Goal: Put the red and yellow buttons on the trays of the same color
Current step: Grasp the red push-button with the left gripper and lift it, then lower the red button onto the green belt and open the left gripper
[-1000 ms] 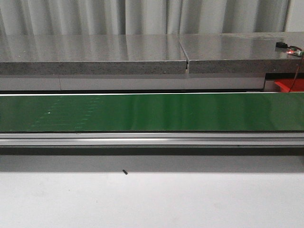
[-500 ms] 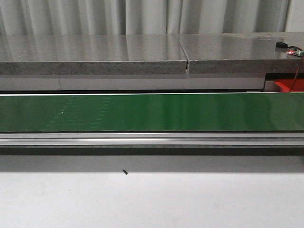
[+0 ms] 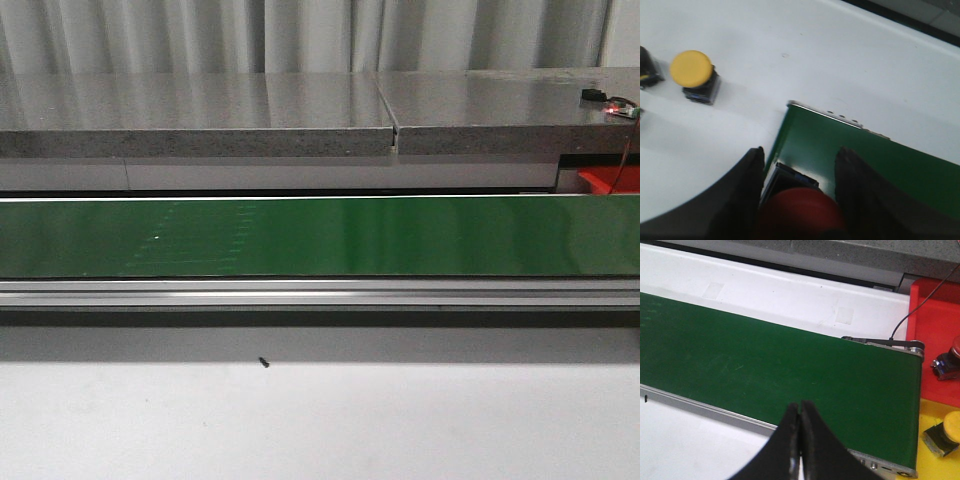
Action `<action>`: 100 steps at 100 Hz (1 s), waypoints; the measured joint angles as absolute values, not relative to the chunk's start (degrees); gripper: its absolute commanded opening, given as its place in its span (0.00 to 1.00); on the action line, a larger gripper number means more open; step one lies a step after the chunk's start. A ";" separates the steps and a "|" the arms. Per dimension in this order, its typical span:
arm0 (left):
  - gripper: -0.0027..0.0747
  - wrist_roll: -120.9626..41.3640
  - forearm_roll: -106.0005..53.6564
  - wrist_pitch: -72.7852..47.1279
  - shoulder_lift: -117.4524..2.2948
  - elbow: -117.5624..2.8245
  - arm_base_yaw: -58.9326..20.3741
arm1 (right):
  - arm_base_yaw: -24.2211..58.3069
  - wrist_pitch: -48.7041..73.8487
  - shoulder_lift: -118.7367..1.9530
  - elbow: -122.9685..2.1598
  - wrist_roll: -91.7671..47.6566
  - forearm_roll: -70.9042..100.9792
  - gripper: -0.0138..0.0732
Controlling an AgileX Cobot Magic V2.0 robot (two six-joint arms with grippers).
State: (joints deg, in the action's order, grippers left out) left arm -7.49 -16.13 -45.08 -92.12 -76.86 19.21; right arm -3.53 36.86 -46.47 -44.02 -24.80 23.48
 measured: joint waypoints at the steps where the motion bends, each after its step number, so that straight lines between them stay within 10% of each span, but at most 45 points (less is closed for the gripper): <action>1: 0.18 -7.59 -16.13 -45.08 -92.12 -76.84 19.00 | -3.53 36.86 -46.47 -44.02 -24.80 23.48 0.08; 82: 0.19 -7.70 -17.23 -38.40 -96.74 -68.79 9.26 | -3.53 36.86 -46.47 -44.02 -24.80 23.48 0.08; 100: 0.47 -8.05 -18.01 -38.40 -96.84 -68.79 9.15 | -3.53 36.86 -46.47 -44.02 -24.80 23.48 0.08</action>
State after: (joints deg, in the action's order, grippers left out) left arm -8.05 -18.01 -38.40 -96.84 -68.79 9.15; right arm -3.53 36.86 -46.47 -44.02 -24.80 23.48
